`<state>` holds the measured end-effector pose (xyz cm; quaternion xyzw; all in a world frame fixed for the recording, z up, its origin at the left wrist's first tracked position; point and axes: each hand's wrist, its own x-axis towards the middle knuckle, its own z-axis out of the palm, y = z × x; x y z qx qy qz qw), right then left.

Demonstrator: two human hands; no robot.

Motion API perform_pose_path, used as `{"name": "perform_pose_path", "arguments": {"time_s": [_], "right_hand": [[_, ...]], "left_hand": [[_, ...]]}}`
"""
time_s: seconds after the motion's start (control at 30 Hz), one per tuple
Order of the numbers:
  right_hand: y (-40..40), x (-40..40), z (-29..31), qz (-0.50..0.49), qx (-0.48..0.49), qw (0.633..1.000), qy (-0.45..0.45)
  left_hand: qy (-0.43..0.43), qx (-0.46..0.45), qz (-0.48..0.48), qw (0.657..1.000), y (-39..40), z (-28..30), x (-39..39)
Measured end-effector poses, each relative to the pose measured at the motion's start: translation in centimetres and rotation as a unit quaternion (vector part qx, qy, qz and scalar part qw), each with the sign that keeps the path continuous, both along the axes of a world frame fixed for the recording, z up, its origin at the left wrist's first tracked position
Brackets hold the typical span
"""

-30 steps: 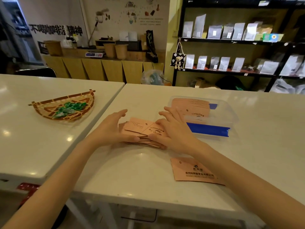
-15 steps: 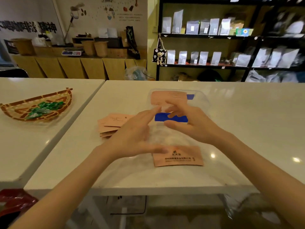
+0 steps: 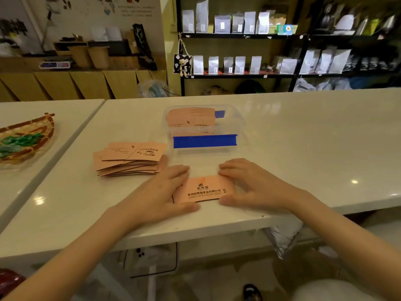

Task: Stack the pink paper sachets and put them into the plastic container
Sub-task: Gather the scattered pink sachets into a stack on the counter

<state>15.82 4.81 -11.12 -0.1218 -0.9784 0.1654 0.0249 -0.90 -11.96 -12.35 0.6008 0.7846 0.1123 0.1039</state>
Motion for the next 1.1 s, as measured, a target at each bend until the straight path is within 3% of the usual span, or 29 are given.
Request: {"name": "perform_pose_path", "arguments": {"time_s": [0.2, 0.5, 0.77, 1.1], "right_hand": [[0.0, -0.2, 0.4, 0.007, -0.007, 1.000, 0.022], [0.0, -1.8, 2.9, 0.021, -0.026, 0.996, 0.078], [-1.1, -8.1, 6.3, 0.060, 0.027, 0.988, 0.143], [-3.8, -15.0, 5.3, 0.093, 0.094, 0.986, 0.098]], "left_hand": [[-0.019, 0.045, 0.013, 0.999, -0.4, 0.0, 0.0], [0.039, 0.137, -0.006, 0.990, -1.0, 3.1, -1.4], [0.029, 0.203, 0.043, 0.978, -2.7, 7.2, -6.2], [-0.041, 0.146, 0.144, 0.978, -5.7, 7.2, -11.8]]}}
